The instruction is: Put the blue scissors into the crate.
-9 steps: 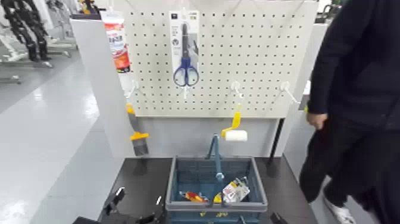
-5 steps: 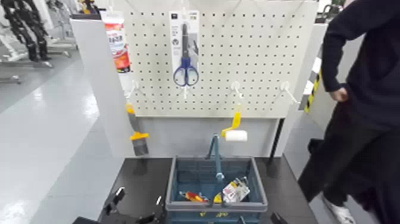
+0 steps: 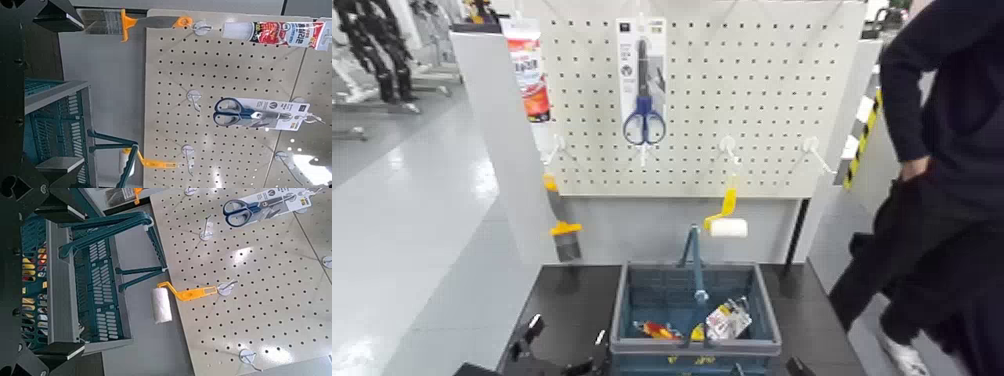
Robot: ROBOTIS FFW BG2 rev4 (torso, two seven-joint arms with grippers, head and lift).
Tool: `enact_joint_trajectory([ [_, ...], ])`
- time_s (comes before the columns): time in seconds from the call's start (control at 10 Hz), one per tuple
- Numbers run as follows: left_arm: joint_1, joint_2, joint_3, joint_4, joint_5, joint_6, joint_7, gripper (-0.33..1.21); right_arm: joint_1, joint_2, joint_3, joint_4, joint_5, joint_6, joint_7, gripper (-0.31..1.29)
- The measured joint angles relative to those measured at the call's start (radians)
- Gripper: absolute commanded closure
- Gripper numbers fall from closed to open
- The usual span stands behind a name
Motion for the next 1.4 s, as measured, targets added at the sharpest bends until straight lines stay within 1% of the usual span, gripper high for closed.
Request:
enact_joint_trajectory([
  [0.3, -0.019, -0.001, 0.01, 0.005, 0.025, 0.0, -0.043, 0.11, 0.0, 0.0, 0.001, 0.0, 0.0, 0.0, 0.0, 0.15],
  [0.5, -0.041, -0.001, 0.012, 0.003, 0.042, 0.011, -0.052, 0.11, 0.0, 0.0, 0.002, 0.0, 0.0, 0.0, 0.0, 0.15],
  [0.7, -0.087, -0.002, 0.033, -0.008, 0.067, 0.069, -0.107, 0.11, 0.0, 0.0, 0.002, 0.0, 0.0, 0.0, 0.0, 0.15],
  [1.0, -0.176, -0.004, 0.065, -0.033, 0.103, 0.215, -0.207, 0.12, -0.001, 0.001, 0.004, 0.0, 0.0, 0.0, -0.001, 0.15],
  [1.2, -0.247, -0.012, 0.088, -0.03, 0.113, 0.291, -0.277, 0.13, -0.002, 0.003, 0.005, 0.002, 0.0, 0.0, -0.001, 0.15],
  [1.4, -0.329, -0.018, 0.105, -0.009, 0.113, 0.329, -0.33, 0.14, -0.006, 0.004, 0.007, 0.006, -0.002, 0.0, -0.001, 0.15],
])
